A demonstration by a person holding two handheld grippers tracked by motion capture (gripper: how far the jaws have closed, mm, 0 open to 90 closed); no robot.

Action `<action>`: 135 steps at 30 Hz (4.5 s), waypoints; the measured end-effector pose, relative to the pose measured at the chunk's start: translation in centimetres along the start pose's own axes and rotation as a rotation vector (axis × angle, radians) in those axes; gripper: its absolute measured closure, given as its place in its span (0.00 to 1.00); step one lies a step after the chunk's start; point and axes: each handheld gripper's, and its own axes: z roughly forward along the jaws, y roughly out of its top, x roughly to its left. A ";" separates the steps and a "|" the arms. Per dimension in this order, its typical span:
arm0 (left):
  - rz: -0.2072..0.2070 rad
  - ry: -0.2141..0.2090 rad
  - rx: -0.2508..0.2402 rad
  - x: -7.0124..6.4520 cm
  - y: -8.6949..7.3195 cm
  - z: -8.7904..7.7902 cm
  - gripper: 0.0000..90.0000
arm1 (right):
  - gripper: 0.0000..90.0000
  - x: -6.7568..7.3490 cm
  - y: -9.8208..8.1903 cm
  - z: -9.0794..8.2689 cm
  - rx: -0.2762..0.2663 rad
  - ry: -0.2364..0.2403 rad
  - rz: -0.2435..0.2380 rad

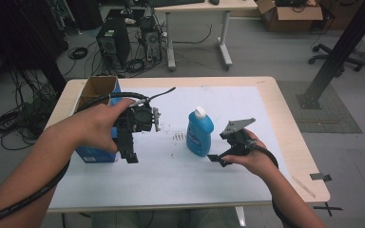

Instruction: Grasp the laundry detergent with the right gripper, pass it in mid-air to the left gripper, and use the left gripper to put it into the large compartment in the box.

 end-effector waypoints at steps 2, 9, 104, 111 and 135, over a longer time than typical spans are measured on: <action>0.000 0.000 0.000 0.0 0.0 0.0 0.00 | 0.02 0.0 -0.2 0.2 -0.024 -0.013 -0.002; -0.003 0.005 -0.010 -0.1 -0.2 -0.4 0.00 | 0.01 0.2 -0.6 1.0 -0.075 -0.044 0.002; -0.006 0.016 0.008 -0.5 -0.5 -0.4 0.00 | 0.25 1.7 -0.3 6.4 -0.420 -0.204 0.088; -0.005 0.016 0.004 -0.5 -0.5 -0.3 0.00 | 0.30 1.8 -0.2 6.5 -0.418 -0.209 0.079; -0.010 0.013 0.000 -0.4 -0.5 -0.2 0.00 | 0.48 2.0 -0.3 6.8 -0.424 -0.219 0.049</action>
